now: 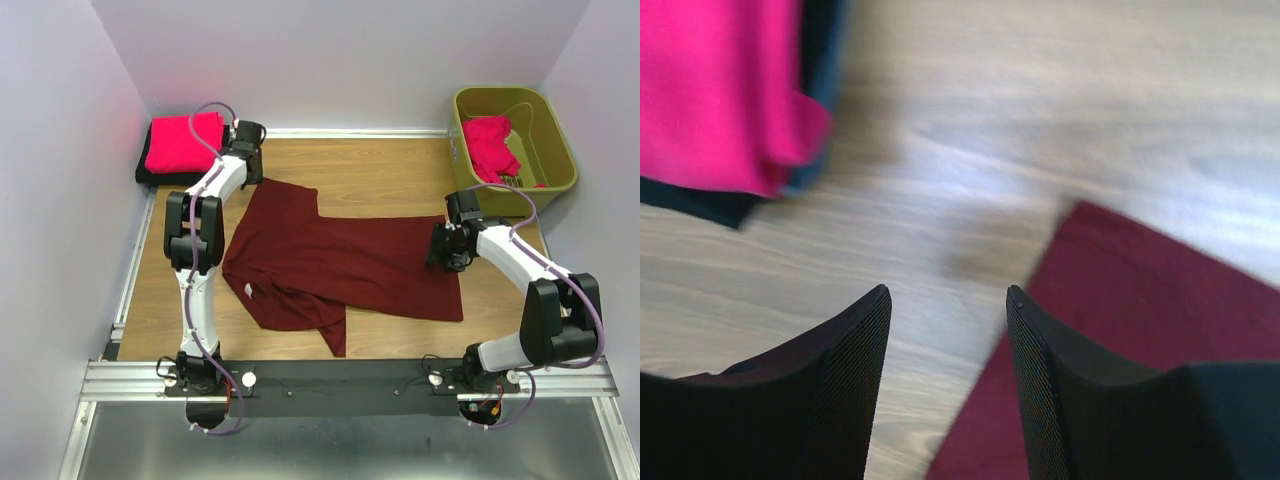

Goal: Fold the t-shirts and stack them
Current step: Flatten the tshirt out

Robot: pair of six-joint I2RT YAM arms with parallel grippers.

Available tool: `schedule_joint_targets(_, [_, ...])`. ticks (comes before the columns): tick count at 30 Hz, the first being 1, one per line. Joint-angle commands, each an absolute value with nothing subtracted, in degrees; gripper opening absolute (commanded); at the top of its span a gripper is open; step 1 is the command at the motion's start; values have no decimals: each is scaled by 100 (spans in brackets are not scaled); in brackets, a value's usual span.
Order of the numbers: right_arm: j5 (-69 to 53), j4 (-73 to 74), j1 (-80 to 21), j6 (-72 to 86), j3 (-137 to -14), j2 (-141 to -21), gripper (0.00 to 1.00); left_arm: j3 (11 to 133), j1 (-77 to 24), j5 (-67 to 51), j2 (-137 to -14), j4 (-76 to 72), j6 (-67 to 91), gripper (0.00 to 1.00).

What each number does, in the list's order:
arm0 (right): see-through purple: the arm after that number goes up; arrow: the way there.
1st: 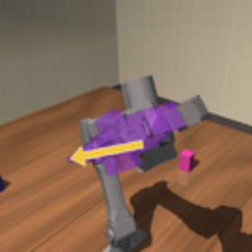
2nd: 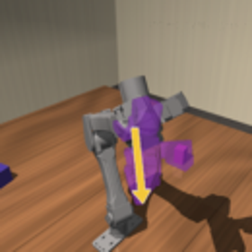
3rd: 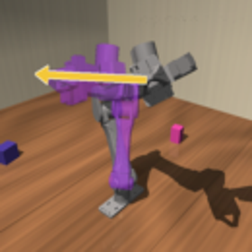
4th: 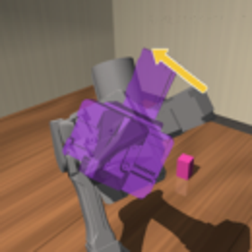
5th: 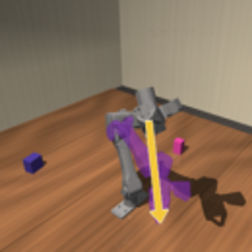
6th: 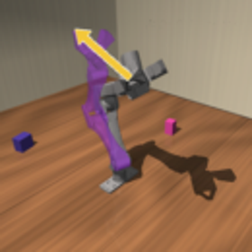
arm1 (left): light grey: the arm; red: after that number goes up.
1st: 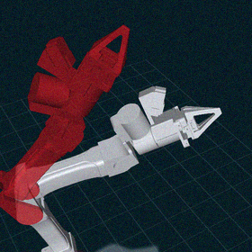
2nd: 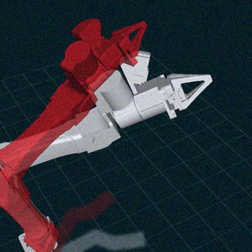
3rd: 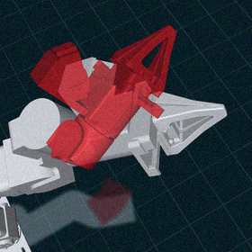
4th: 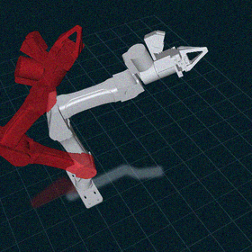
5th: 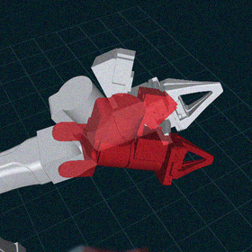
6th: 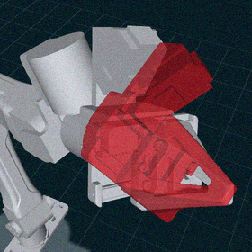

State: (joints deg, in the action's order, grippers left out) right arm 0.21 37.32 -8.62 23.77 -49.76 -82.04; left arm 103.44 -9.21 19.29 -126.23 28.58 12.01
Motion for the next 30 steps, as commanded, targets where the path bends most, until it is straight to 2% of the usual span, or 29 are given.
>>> schedule_joint_targets(1, [-360, 3604, -896, 2057, -5229, -8200, 57, 9959, -905, 1125, -12393, 2611, 1186, 58])
schedule_joint_targets(6, [-510, 3472, -923, 2021, -5413, -8358, 57, 10081, -905, 1301, -12577, 2532, 1090, 57])
schedule_joint_targets(30, [-633, 3226, -1002, 1986, -5634, -8780, 60, 10907, -932, 756, -13491, 2759, 1195, 58])
